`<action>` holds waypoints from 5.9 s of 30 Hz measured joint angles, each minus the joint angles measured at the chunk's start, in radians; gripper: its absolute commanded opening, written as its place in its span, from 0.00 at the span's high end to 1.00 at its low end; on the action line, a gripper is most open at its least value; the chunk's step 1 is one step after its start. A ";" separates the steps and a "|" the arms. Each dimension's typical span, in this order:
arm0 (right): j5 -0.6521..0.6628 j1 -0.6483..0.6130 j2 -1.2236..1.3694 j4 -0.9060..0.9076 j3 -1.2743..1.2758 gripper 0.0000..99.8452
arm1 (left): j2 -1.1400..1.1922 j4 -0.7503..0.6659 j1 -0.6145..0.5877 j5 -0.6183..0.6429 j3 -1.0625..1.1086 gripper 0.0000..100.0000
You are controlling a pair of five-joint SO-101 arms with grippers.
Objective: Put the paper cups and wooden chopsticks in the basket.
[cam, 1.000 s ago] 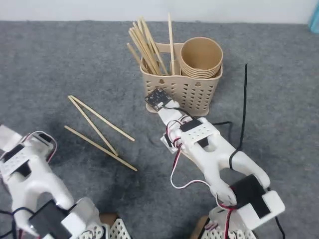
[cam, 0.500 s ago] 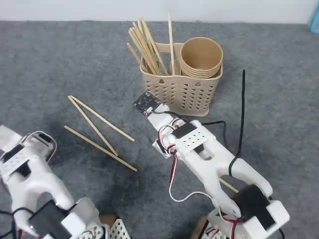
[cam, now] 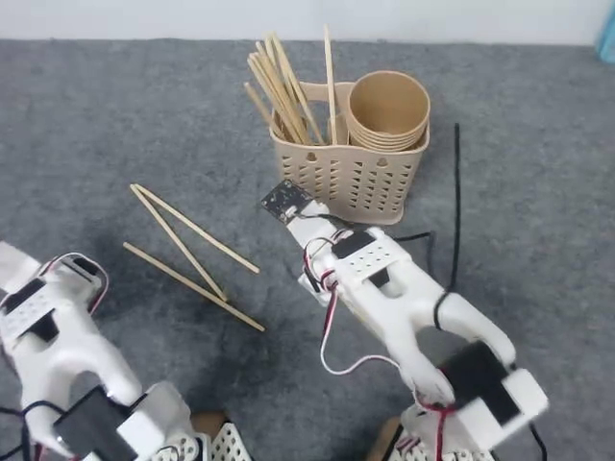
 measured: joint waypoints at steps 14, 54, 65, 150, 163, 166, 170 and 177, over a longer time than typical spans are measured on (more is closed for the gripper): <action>0.000 -0.014 -0.796 0.207 -0.017 0.99 | 0.000 0.000 0.000 0.002 0.000 0.78; -0.055 -0.127 0.095 -0.132 -0.226 0.87 | 0.000 0.000 -0.023 0.002 0.000 0.78; -0.055 -0.166 0.436 -0.133 -0.465 0.88 | 0.000 0.000 -0.023 0.002 0.000 0.78; -0.327 0.187 -0.267 -0.647 -0.212 0.82 | 0.000 0.000 -0.023 0.002 0.000 0.78; -0.322 0.180 -0.635 -0.092 -0.423 0.82 | 0.000 0.000 -0.023 0.002 0.000 0.78; -0.322 0.183 -0.766 0.083 -0.414 0.82 | 0.000 0.000 -0.023 0.002 0.000 0.78; -0.322 0.183 -0.950 0.310 -0.296 0.83 | 0.000 0.008 -0.009 0.002 0.000 0.78; -0.321 0.203 -1.246 0.462 0.068 0.96 | 0.000 0.140 0.106 0.002 -0.051 0.78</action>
